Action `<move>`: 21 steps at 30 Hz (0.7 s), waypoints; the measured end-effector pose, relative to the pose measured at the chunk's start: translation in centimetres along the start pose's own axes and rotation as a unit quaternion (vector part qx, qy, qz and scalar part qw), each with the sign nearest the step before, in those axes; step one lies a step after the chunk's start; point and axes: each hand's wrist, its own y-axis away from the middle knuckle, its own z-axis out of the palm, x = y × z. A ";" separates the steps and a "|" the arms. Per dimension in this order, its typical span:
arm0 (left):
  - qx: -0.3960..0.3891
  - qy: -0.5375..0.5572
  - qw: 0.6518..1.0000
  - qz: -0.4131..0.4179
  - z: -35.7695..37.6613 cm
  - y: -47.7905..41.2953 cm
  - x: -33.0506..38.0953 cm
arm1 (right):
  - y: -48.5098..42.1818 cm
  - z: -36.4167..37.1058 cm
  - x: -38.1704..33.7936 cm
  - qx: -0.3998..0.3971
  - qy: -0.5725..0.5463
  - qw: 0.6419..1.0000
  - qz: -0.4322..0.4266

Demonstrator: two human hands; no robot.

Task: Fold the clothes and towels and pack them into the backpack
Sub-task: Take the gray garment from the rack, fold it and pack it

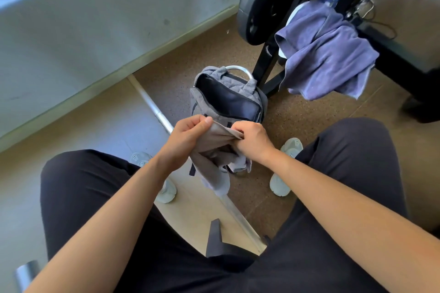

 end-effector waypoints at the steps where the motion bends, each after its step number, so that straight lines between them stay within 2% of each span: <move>1: 0.013 -0.006 1.000 0.000 -0.4 0.1 0.2 | 0.0 -0.5 0.4 -0.011 0.009 1.000 0.014; 4: 0.029 -0.031 0.999 0.003 -1.8 0.3 0.3 | -0.4 -1.5 1.8 -0.043 0.042 0.997 0.054; 8: 0.038 -0.046 0.998 -0.011 -2.6 0.7 0.2 | -0.5 -2.5 3.5 -0.028 0.038 0.994 0.099; 11: 0.034 -0.020 0.998 -0.051 -2.8 1.1 0.1 | -0.5 -2.6 4.2 -0.017 0.003 0.993 0.116; 13: 0.054 -0.073 0.996 -0.027 -3.5 0.9 -0.2 | -0.7 -3.1 4.0 -0.008 -0.043 0.991 0.127; 15: 0.097 -0.219 0.971 0.015 -4.7 0.5 -0.4 | -0.8 -4.4 3.6 0.023 -0.068 0.991 0.114; 17: 0.133 -0.369 0.920 0.016 -6.2 0.4 -0.8 | -0.8 -5.8 3.4 0.049 -0.061 0.992 0.095; 21: 0.164 -0.496 0.851 -0.057 -8.2 0.1 -2.0 | -0.3 -7.1 3.3 0.008 -0.026 0.996 0.086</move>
